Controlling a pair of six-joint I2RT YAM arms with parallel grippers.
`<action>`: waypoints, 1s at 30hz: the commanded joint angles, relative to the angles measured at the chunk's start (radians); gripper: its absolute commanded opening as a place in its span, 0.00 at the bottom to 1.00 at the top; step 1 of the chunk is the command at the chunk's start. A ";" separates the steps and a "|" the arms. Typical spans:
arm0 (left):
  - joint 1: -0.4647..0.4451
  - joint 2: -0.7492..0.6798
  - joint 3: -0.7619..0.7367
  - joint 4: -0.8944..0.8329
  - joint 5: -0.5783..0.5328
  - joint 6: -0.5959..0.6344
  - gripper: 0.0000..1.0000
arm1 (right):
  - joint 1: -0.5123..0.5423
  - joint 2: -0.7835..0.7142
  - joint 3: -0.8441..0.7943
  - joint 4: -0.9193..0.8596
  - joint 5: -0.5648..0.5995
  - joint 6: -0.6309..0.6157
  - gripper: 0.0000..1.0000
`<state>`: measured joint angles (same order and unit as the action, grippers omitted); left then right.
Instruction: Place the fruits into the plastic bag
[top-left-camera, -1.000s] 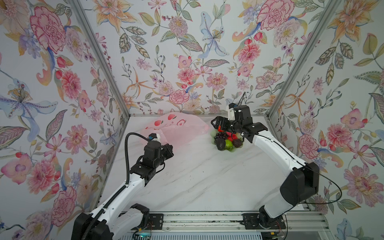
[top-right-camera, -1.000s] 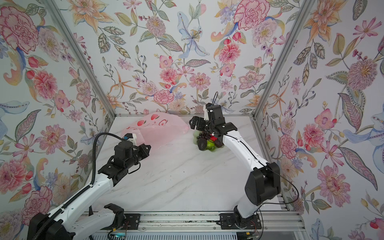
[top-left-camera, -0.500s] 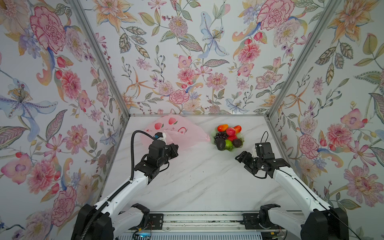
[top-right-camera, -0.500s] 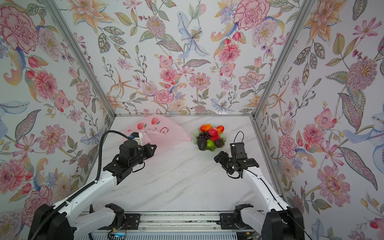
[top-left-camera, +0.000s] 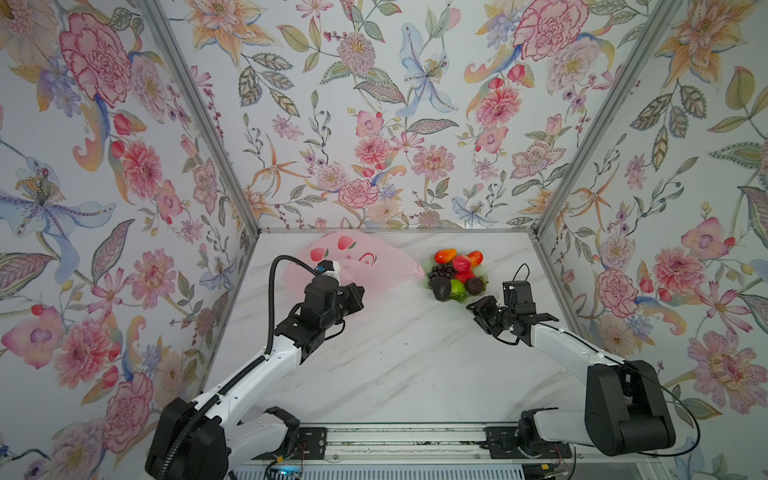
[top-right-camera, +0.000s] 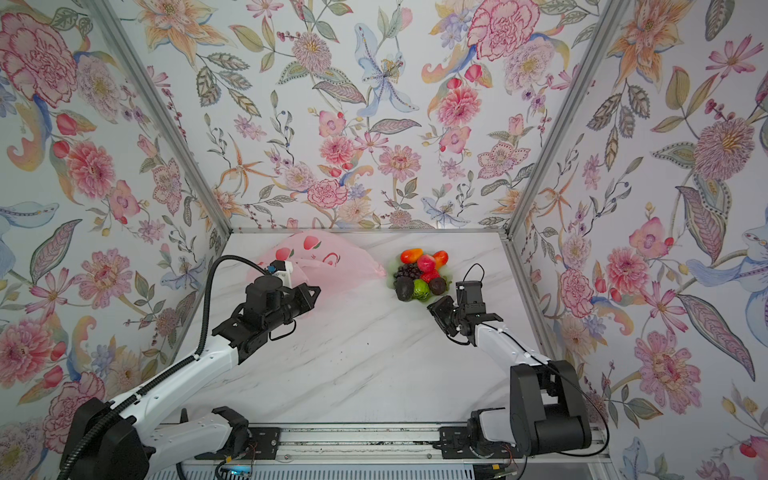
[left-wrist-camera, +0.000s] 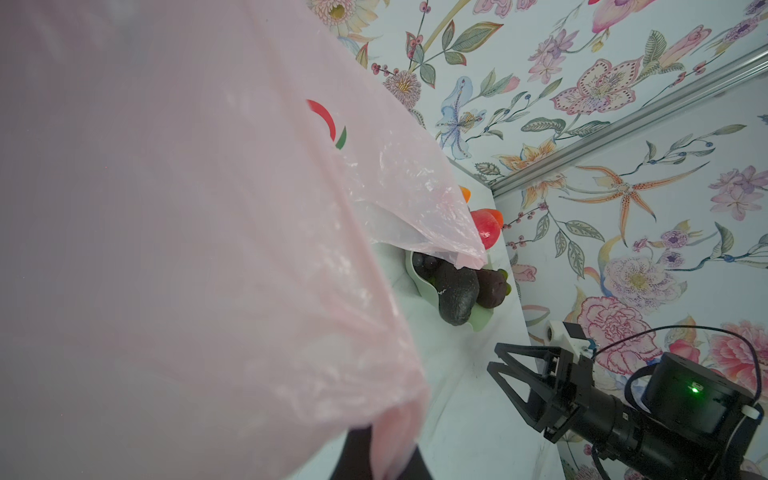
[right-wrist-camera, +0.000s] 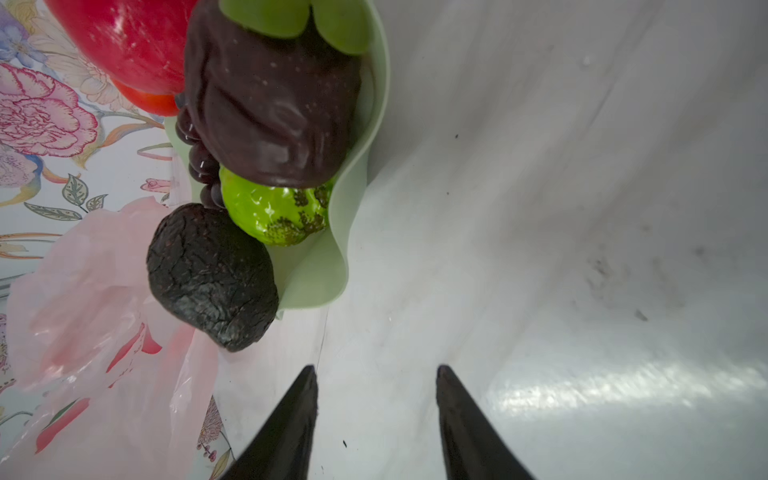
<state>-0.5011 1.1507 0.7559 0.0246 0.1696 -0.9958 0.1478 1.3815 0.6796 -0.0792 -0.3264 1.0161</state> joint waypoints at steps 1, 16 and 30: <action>-0.013 0.011 0.041 -0.008 -0.023 -0.004 0.00 | -0.005 0.055 0.049 0.070 -0.005 0.024 0.46; -0.014 0.007 0.059 -0.050 -0.042 0.006 0.00 | -0.004 0.199 0.098 0.135 -0.013 0.040 0.28; -0.014 -0.009 0.066 -0.084 -0.053 0.015 0.00 | 0.004 0.267 0.113 0.195 0.003 0.068 0.07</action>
<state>-0.5053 1.1584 0.7864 -0.0338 0.1417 -0.9951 0.1482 1.6279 0.7723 0.1097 -0.3340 1.0737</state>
